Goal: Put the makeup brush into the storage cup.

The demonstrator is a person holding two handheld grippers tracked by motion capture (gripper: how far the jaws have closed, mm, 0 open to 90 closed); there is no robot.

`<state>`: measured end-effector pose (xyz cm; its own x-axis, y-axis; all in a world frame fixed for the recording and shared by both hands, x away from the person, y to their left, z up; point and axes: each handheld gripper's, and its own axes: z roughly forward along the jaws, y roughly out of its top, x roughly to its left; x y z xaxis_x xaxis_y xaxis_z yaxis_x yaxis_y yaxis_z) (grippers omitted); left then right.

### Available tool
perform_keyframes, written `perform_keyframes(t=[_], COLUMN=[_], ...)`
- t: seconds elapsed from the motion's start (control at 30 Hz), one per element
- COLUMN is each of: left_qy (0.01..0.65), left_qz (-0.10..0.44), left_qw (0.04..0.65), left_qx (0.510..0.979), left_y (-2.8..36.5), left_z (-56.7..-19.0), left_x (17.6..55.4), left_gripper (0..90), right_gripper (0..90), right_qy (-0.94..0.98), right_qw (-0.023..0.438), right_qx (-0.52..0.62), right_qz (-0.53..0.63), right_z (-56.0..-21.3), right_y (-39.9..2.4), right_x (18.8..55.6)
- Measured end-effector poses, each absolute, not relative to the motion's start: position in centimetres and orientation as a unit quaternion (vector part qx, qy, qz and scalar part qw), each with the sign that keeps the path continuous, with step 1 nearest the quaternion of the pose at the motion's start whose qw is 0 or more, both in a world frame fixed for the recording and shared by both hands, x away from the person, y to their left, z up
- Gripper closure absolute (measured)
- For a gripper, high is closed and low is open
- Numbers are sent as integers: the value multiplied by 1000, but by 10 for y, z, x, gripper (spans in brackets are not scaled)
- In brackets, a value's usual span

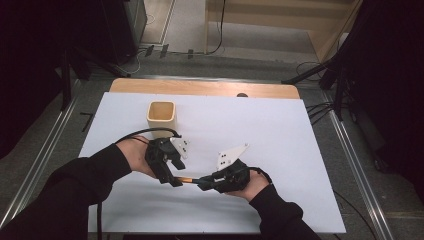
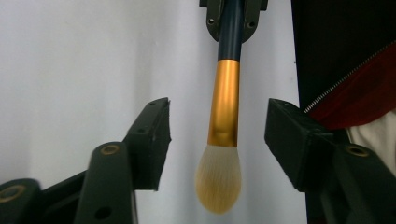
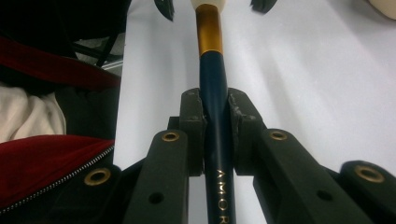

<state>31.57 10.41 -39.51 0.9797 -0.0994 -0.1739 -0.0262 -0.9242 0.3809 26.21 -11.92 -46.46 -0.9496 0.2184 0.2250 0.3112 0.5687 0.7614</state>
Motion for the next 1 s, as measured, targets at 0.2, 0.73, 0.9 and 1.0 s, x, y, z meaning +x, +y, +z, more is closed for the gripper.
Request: perform_keyframes(t=[0.2,0.73,0.9,1.0], left_qy=[-2,88,123,141], left_qz=[-92,-76,-72,-68], left_qw=[235,353,381,390], left_qx=[968,928,914,908], left_y=[120,167,176,181], left_z=[-394,-389,-394,-396], left_x=[318,323,321,320], left_gripper=[310,311,315,315], right_gripper=[793,792,792,792], right_qy=[-880,-857,-850,-847], right_qw=[50,32,22,16], right_qx=[-162,-209,-222,-230], right_qz=[-444,-470,-476,-479], right_z=[-463,-454,-452,-452], right_y=[-126,-158,-167,-173], right_x=[264,263,265,266])
